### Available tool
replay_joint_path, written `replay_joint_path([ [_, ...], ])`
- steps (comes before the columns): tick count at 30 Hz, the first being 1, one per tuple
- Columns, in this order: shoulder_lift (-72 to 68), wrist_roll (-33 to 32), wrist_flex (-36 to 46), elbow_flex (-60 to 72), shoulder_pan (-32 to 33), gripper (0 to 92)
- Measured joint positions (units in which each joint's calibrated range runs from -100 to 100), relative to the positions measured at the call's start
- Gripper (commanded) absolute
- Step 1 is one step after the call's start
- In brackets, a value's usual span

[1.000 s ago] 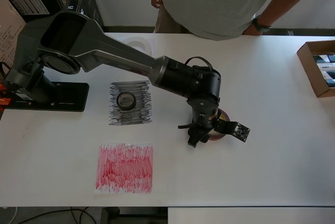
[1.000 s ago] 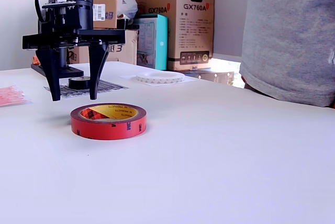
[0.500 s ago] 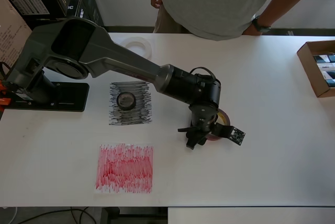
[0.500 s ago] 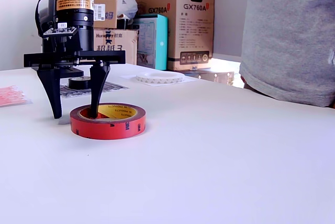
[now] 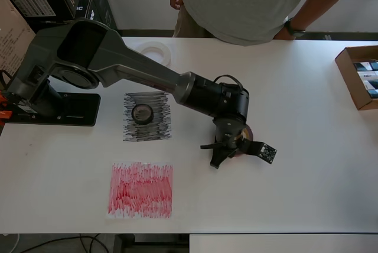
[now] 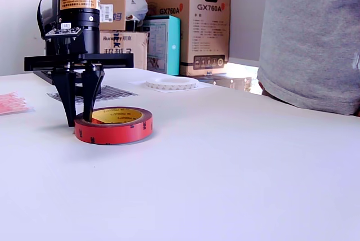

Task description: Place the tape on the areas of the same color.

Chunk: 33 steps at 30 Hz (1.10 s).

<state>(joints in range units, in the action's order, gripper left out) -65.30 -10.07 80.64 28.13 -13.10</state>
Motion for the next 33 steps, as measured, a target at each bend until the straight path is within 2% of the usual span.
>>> replay_joint_path([
  [2, 0.00, 0.00, 0.00, 0.00, 0.00, 0.0],
  [17, 4.64, 2.28, 0.00, -2.34, 0.00, 0.0],
  [24, 15.27, 6.83, 0.00, -11.49, -1.42, 0.0],
  [33, 33.21, 15.15, -7.02, -27.96, -5.48, 0.0],
])
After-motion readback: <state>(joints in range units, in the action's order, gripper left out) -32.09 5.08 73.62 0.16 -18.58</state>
